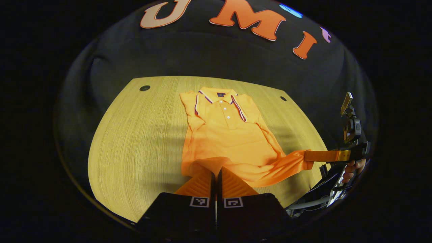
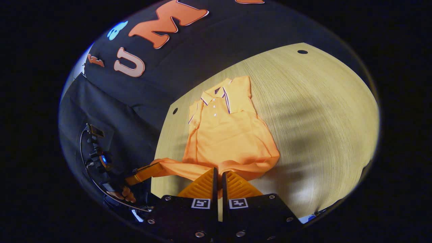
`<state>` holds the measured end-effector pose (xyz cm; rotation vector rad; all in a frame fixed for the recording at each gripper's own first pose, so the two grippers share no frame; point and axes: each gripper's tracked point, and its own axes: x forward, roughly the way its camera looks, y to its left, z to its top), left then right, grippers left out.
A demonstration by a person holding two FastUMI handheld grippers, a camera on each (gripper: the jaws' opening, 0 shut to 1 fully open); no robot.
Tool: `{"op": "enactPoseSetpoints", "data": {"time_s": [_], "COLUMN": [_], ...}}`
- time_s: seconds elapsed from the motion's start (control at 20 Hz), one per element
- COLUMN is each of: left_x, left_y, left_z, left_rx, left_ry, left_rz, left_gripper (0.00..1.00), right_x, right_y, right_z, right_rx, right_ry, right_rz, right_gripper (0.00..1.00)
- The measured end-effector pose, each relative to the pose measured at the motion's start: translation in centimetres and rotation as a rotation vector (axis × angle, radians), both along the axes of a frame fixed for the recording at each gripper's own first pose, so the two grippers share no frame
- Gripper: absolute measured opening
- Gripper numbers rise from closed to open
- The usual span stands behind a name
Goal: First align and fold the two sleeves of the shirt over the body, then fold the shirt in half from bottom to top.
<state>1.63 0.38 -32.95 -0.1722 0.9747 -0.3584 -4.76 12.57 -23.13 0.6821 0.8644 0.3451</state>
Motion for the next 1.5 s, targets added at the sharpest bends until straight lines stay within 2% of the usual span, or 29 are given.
{"op": "enactPoseSetpoints", "data": {"time_s": [0.35, 0.65, 0.9, 1.2, 1.45, 1.5], "left_x": [9.9, 17.6, 24.8, 31.1, 34.8, 35.4], "left_y": [1.1, 1.5, 2.2, 2.3, 2.2, 2.2], "left_z": [2.2, 1.7, 0.4, -3.9, -8.4, -8.6], "left_rx": [-0.03, -0.05, -0.033, 0.105, 0.226, 0.246], "left_ry": [-0.094, -0.131, -0.145, -0.153, -0.124, -0.137], "left_rz": [-0.047, -0.086, -0.063, -0.072, -0.041, -0.035], "left_gripper": [0.01, 0.01, 0.0, 0.01, 0.02, 0.07], "right_x": [7.0, 13.9, 21.1, 29.2, 34.4, 35.1], "right_y": [-0.1, -0.1, -0.1, -2.2, -2.6, -2.8], "right_z": [2.8, 4.6, 4.9, 1.6, -1.8, -2.4], "right_rx": [-0.066, -0.151, -0.188, -0.234, -0.211, -0.202], "right_ry": [-0.05, -0.075, -0.073, -0.017, 0.037, 0.049], "right_rz": [-0.072, -0.115, -0.126, -0.136, -0.145, -0.161], "right_gripper": [0.06, 0.06, 0.06, 0.06, 0.06, 0.06]}}
